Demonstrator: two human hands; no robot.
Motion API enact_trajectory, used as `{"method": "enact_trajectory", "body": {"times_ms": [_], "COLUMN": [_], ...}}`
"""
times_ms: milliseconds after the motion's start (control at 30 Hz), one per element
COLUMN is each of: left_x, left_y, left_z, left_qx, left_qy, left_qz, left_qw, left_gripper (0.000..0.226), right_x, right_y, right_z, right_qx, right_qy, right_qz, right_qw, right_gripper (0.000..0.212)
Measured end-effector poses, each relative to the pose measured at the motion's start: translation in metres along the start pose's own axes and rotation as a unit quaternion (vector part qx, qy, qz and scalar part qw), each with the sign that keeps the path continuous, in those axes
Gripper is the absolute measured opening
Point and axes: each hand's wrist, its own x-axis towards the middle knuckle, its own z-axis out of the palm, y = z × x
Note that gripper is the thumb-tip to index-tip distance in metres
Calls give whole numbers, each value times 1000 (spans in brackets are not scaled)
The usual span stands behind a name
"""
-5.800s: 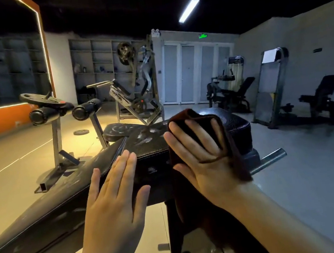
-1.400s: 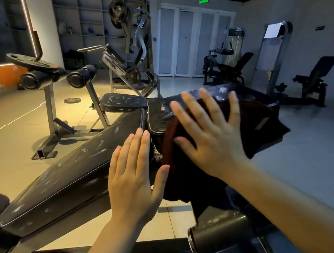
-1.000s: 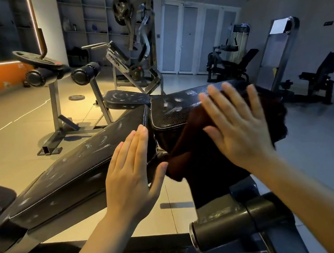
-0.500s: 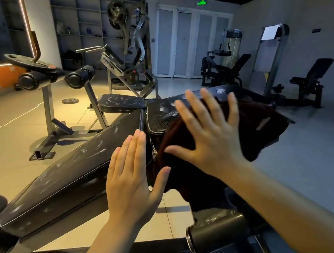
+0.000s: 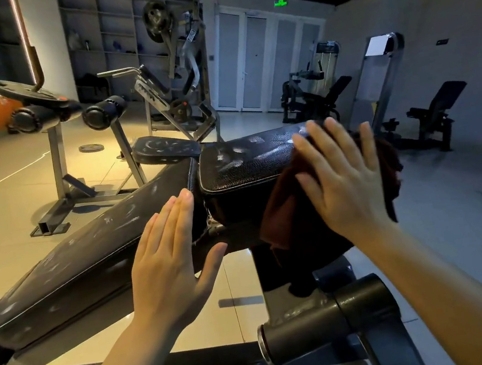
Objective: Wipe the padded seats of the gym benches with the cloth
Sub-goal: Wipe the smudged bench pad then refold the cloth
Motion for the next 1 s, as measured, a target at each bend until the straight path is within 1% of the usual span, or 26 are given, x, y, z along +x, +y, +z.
{"method": "enact_trajectory", "body": {"times_ms": [100, 200, 300, 367, 500, 600, 667, 733, 933, 1000], "left_x": [0, -1, -1, -1, -1, 1, 2, 2, 1, 2], "left_y": [1, 2, 3, 3, 3, 2, -1, -2, 4, 6], "left_z": [1, 4, 7, 8, 5, -2, -4, -5, 0, 1], "left_qx": [-5, 3, 1, 0, -11, -13, -5, 2, 4, 4], "left_qy": [5, 8, 13, 16, 21, 19, 13, 6, 15, 18], "left_qz": [-2, -2, -4, -6, 0, 9, 15, 14, -7, -10], "left_qw": [1000, 1000, 1000, 1000, 1000, 1000, 1000, 1000, 1000, 1000], "left_gripper": [72, 72, 73, 73, 71, 70, 70, 70, 70, 70], "right_x": [-7, -7, -1, 7, 24, 30, 27, 21, -6, -13], "right_y": [15, 2, -14, -30, -84, -101, -91, -69, 31, 44], "right_z": [0, 5, 4, 4, 16, 21, 21, 19, 1, -1], "right_qx": [12, 31, 20, 6, -14, -6, 7, 15, -5, 7], "right_qy": [20, 47, 35, 22, 15, 37, 44, 43, 22, 12], "right_qz": [34, 65, 85, 53, -72, -116, -143, -142, -42, -9], "right_qw": [999, 996, 996, 998, 997, 993, 989, 989, 999, 1000], "right_gripper": [52, 51, 54, 57, 66, 59, 52, 49, 48, 47]}}
